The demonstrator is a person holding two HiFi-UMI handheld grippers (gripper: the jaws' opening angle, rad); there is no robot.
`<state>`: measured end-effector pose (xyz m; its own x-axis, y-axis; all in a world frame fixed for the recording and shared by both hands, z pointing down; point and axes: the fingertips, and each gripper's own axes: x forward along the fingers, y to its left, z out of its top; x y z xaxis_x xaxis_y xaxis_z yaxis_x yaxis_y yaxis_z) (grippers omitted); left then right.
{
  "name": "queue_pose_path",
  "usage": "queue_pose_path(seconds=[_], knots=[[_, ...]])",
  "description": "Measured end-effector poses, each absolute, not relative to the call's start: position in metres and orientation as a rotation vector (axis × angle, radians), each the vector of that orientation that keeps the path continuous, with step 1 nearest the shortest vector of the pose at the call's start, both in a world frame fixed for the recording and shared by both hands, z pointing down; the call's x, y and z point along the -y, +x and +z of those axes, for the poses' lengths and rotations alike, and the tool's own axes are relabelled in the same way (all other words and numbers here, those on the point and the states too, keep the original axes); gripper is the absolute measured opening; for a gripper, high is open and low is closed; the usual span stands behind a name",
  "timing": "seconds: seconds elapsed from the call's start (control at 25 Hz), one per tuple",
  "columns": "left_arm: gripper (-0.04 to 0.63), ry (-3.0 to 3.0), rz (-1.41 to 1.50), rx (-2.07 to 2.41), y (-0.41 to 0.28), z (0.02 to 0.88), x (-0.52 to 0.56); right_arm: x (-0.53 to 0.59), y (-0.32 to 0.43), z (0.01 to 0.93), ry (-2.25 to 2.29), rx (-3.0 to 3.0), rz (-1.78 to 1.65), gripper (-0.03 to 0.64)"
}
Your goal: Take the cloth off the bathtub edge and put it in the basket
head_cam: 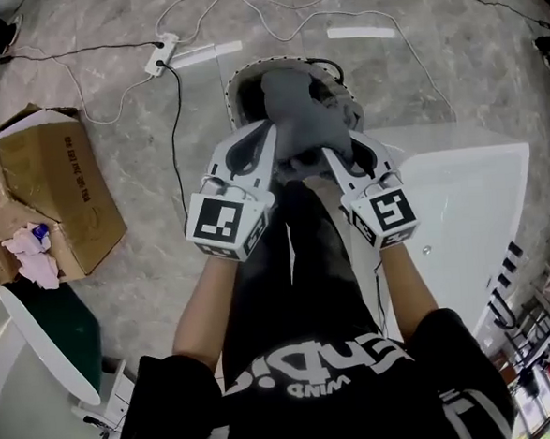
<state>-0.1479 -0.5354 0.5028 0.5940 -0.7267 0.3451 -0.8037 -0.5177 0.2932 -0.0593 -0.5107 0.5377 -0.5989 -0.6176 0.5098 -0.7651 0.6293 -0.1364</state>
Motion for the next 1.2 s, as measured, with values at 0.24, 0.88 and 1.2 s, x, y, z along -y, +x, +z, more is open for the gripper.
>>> queue_pose_path(seconds=[0.24, 0.88, 1.2], knots=[[0.014, 2.357, 0.309, 1.186, -0.141, 0.594, 0.539, 0.508, -0.060, 0.643, 1.095, 2.348, 0.564, 0.094], [0.014, 2.291, 0.358, 1.112, -0.130, 0.678, 0.522, 0.488, -0.032, 0.752, 1.130, 2.106, 0.682, 0.214], [0.013, 2.273, 0.360, 1.108, -0.129, 0.683, 0.518, 0.493, -0.036, 0.747, 1.132, 2.147, 0.683, 0.221]])
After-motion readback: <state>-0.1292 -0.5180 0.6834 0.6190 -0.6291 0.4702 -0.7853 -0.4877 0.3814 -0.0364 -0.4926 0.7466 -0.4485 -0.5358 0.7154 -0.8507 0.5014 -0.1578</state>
